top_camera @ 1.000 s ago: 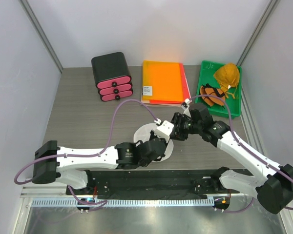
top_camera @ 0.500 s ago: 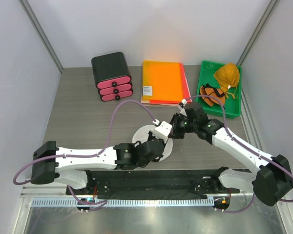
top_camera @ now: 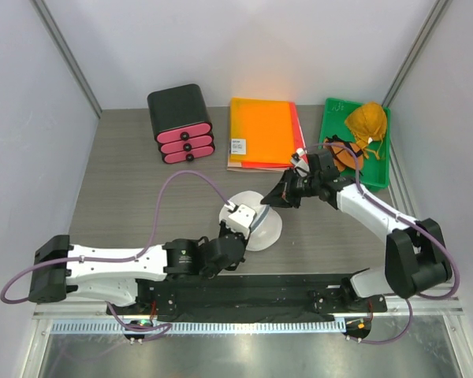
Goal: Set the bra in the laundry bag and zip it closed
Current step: Zip the laundry bag at the center of the board.
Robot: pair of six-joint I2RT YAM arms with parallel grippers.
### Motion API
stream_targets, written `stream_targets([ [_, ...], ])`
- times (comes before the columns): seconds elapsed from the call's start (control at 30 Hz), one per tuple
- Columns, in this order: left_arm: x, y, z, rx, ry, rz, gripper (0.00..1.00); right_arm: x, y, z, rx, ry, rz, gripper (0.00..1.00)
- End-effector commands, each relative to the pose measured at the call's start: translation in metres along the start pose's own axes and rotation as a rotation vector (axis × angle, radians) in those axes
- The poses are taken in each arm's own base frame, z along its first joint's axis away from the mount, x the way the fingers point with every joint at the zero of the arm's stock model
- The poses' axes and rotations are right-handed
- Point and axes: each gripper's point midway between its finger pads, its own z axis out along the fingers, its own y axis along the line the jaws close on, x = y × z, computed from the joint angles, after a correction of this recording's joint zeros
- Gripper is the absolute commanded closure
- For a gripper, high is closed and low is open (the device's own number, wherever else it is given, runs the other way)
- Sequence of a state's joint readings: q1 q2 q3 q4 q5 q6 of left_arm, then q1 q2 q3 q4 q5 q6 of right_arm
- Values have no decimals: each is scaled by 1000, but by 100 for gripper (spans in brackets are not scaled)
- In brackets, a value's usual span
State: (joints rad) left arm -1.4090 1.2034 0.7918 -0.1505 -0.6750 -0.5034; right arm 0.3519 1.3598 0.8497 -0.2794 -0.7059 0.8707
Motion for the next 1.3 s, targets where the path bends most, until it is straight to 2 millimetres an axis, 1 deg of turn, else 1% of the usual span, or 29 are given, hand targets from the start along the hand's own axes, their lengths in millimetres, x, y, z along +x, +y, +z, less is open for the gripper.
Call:
stream_targets([
  [0.0,3,16,-16,-25,-10,-43,100,-24,30,-1,-113,29,-196,99],
  [0.03,1,13,-17,-9,-14,-54,100,-25,29,2,-106,41,-255,99],
  [0.07,1,10,-18,11,-13,-58,100,-27,38,9,-103,61,-290,99],
  [0.1,1,3,-17,41,-5,-62,100,-23,35,12,-69,85,-294,99],
  [0.13,-4,-3,-16,58,-18,-74,100,-28,34,16,-34,71,-316,98],
  [0.2,-11,-11,-12,75,-30,-72,100,-22,46,20,-17,89,-343,80],
  [0.23,-18,-16,-11,85,-51,-83,100,-28,43,21,29,54,-342,64],
  [0.3,-31,-23,-6,89,-85,-82,100,-25,44,11,70,25,-361,52],
  [0.33,-36,-24,-5,86,-97,-81,100,-27,40,6,105,-6,-369,42],
  [0.37,-44,-27,-4,86,-117,-76,100,-21,37,-6,121,-18,-383,38],
  [0.4,-50,-28,-2,82,-132,-77,100,-19,33,-11,146,-28,-390,36],
  [0.43,-48,-30,3,72,-126,-62,100,-16,27,-17,177,-35,-395,32],
  [0.47,-57,-31,4,68,-139,-62,100,-13,13,-27,253,-45,-392,31],
  [0.53,-59,-34,9,61,-137,-35,100,-9,14,-46,281,-99,-403,28],
  [0.57,-62,-36,10,65,-139,-32,100,-5,3,-50,313,-115,-382,27],
  [0.6,-67,-40,12,75,-154,-38,100,-1,9,-59,289,-152,-360,26],
  [0.67,-69,-44,15,82,-151,-34,100,8,3,-60,276,-157,-311,25],
  [0.73,-72,-47,16,89,-153,-36,100,19,12,-62,209,-152,-253,25],
  [0.77,-70,-49,17,94,-146,-32,100,24,10,-56,179,-145,-235,26],
  [0.83,-71,-50,18,94,-147,-30,100,40,21,-50,90,-103,-173,31],
  [0.93,-70,-54,22,94,-138,-21,100,44,15,-39,68,-117,-122,38],
  [0.97,-68,-56,23,104,-132,-18,100,44,18,-36,50,-121,-129,40],
  [1.07,-67,-58,23,110,-123,-18,100,42,15,-30,50,-123,-112,54],
  [1.1,-65,-56,23,105,-120,-14,100,40,14,-30,55,-132,-113,65],
  [1.13,-66,-54,22,99,-122,-18,100,34,17,-30,59,-157,-122,71],
  [1.17,-58,-48,22,80,-98,-7,100,29,14,-30,68,-161,-115,77],
  [1.2,-52,-41,19,64,-92,-4,100,26,14,-30,66,-162,-112,87],
  [1.23,-48,-36,17,56,-87,-7,100,27,18,-29,32,-134,-111,91],
  [1.27,-40,-31,15,43,-68,-8,100,19,14,-30,22,-134,-77,94],
])
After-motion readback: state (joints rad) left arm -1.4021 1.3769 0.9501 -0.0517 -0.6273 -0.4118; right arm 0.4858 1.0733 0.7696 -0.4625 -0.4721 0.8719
